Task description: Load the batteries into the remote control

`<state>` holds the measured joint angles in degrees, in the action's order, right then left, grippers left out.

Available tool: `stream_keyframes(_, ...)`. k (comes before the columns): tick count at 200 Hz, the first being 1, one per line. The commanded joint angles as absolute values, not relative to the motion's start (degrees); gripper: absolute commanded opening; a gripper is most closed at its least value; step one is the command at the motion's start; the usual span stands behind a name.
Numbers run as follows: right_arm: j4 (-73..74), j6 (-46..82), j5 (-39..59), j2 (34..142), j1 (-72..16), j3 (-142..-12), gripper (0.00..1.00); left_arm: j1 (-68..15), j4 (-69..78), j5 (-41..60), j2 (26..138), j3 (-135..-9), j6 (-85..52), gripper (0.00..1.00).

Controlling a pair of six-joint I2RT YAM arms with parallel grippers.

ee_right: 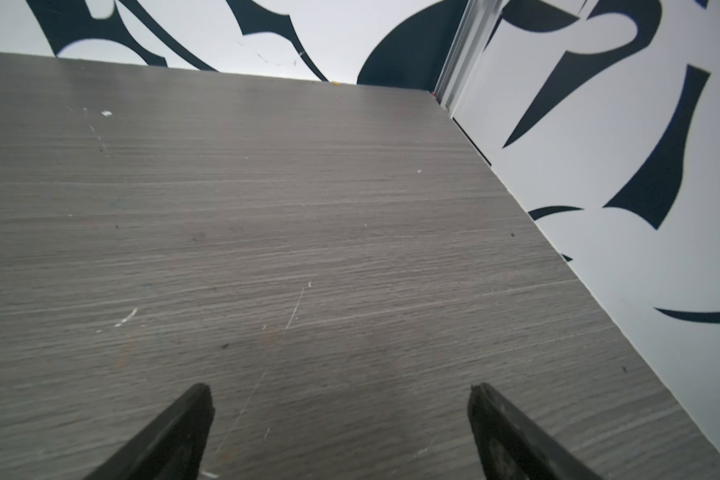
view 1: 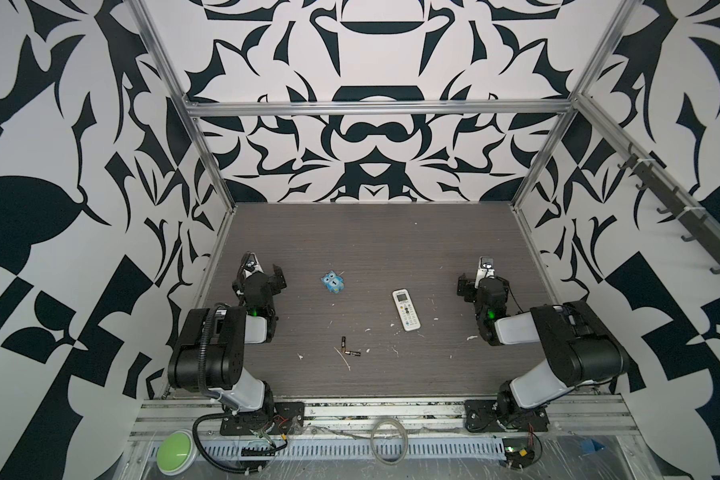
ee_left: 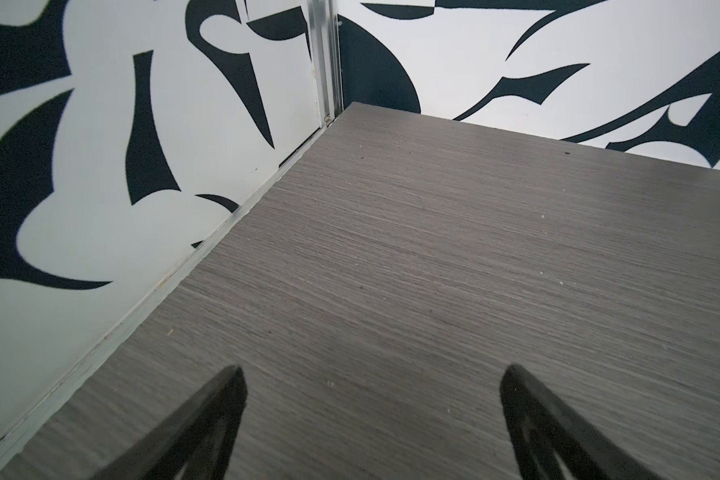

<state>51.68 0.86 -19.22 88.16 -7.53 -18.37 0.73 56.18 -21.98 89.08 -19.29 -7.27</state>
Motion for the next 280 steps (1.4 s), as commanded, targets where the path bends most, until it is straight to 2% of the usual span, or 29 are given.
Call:
stream_keyframes(1,45.9,0.0,-15.1,79.1,-7.4,-19.3,1.00,0.8,59.5,-21.8,85.6,-16.9,-7.8,0.99)
stream_keyframes(13,38.7,1.0,-14.9,74.8,-7.4,-21.1,1.00,-0.1,55.5,-25.2,82.2,-17.1,-8.2,0.99)
stream_keyframes(38,23.7,7.6,-16.3,68.4,-7.4,-26.6,1.00,-0.3,43.1,-23.4,74.0,-18.8,-8.9,0.99)
stream_keyframes(53,13.9,11.8,-16.2,66.4,-7.5,-30.7,1.00,-1.4,38.0,-23.0,68.7,-19.6,-9.6,0.99)
stream_keyframes(75,1.9,16.8,-13.5,65.6,-7.5,-36.3,1.00,-4.9,22.4,-23.1,61.8,-24.5,-15.7,0.99)
stream_keyframes(98,-3.1,18.9,-6.1,65.5,-8.0,-38.1,1.00,-8.4,6.9,-24.4,57.8,-30.6,-24.8,0.99)
stream_keyframes(113,-4.5,19.7,-2.9,65.2,-9.2,-38.4,0.99,-10.2,0.9,-20.5,57.0,-33.5,-27.9,0.99)
stream_keyframes(142,-11.7,18.4,0.5,67.7,-15.2,-42.4,0.99,-16.3,-0.9,-12.5,55.6,-33.9,-30.6,0.99)
stream_keyframes(182,-17.3,19.2,0.8,70.3,-23.5,-44.8,0.99,-20.2,-0.6,7.0,55.6,-34.9,-30.4,0.99)
stream_keyframes(230,-20.2,19.1,-0.4,77.6,-32.1,-48.6,0.98,-23.0,-2.1,16.4,58.1,-37.5,-31.8,0.99)
stream_keyframes(280,-19.5,19.3,0.0,83.0,-36.6,-50.4,0.96,-27.6,3.4,17.5,61.4,-36.3,-33.7,0.99)
